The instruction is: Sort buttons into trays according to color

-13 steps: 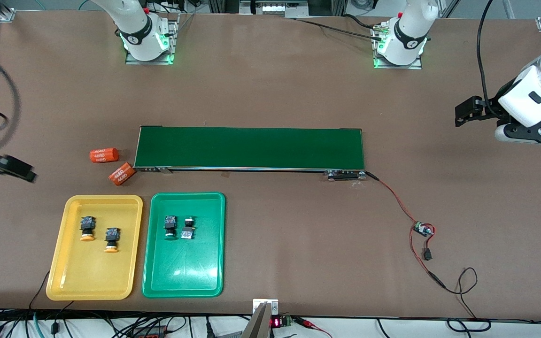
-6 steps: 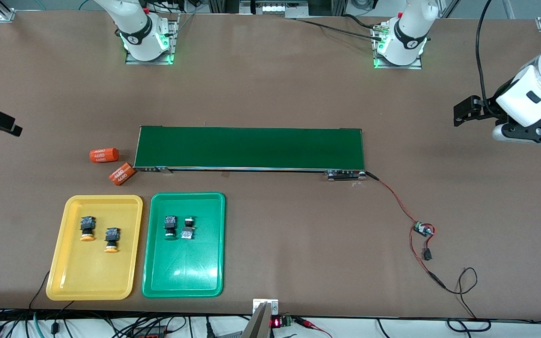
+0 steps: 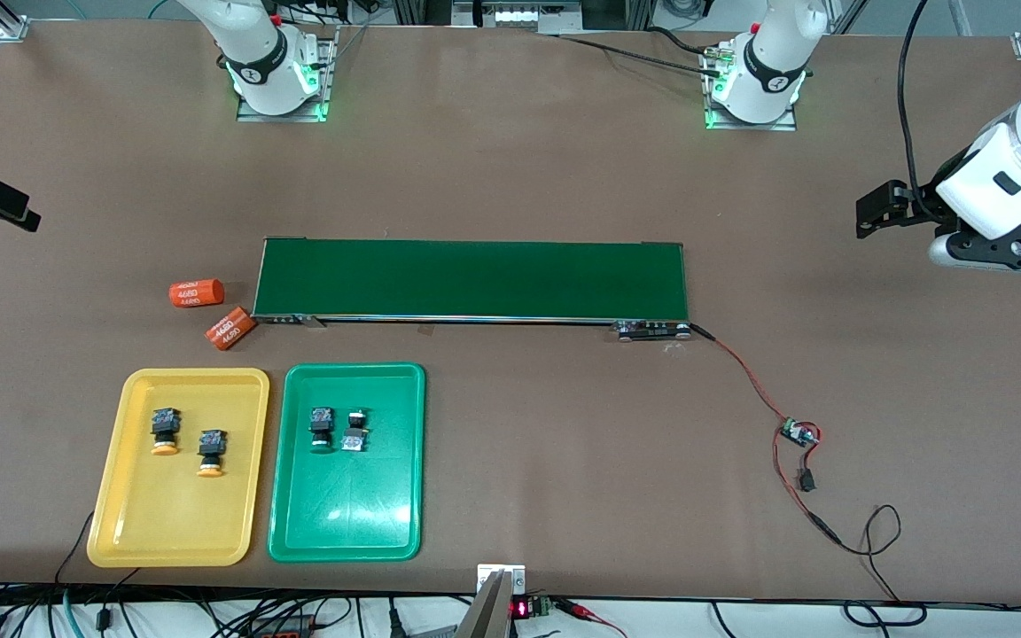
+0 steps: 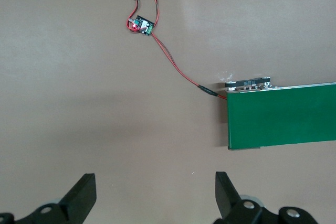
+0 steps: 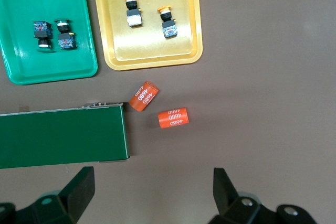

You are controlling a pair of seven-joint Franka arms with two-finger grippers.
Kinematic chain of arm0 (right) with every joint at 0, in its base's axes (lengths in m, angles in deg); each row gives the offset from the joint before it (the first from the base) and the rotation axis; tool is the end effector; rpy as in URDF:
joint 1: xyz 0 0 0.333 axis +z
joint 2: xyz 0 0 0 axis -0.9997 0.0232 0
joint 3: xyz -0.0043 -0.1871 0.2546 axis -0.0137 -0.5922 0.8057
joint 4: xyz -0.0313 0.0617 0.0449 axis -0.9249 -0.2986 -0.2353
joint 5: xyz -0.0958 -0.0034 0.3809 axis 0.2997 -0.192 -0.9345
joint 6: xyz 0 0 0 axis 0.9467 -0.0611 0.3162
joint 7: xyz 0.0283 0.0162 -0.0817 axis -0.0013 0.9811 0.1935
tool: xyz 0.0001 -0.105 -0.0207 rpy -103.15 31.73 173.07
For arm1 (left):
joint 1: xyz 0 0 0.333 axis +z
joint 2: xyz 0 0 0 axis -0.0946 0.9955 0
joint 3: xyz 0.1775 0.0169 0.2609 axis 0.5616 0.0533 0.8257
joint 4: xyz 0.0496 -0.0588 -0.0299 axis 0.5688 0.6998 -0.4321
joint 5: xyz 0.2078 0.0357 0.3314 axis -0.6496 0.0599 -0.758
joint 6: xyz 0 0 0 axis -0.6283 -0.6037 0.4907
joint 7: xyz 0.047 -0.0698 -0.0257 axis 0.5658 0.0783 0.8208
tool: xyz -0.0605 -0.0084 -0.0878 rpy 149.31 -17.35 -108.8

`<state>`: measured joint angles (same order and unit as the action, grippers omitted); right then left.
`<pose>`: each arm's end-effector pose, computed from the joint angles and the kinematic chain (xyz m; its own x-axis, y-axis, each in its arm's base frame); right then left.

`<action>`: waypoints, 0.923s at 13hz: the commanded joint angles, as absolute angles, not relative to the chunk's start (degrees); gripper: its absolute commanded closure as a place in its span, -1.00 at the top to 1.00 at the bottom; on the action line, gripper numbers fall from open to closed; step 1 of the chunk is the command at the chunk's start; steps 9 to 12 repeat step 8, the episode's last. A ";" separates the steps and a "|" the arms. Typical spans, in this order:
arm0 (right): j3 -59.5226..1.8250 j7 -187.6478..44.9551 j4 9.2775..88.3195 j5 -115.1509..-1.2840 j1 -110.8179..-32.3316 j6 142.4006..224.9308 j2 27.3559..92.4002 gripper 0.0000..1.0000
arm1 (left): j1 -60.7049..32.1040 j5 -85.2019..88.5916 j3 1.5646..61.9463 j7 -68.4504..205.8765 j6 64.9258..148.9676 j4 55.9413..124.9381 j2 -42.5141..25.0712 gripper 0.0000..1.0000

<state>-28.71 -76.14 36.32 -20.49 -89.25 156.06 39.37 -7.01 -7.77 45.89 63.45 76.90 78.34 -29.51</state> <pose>0.5642 -0.0582 0.6220 0.9947 -0.0988 -0.0273 -0.0983 -0.9950 0.0187 0.5708 -0.0542 0.5936 0.9925 -0.0778 -0.0942 -0.0786 -0.9969 -0.0041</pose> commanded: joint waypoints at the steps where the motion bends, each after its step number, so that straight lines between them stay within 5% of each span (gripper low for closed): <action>1: -28.15 -75.50 44.15 -19.79 -89.81 159.88 33.62 1.00 | -7.18 -9.05 45.60 63.49 75.56 76.95 -29.16 1.00; 12: -27.97 -75.32 44.61 -19.70 -89.73 157.69 32.63 1.00 | -7.18 -9.05 45.60 63.49 75.48 76.95 -29.16 1.00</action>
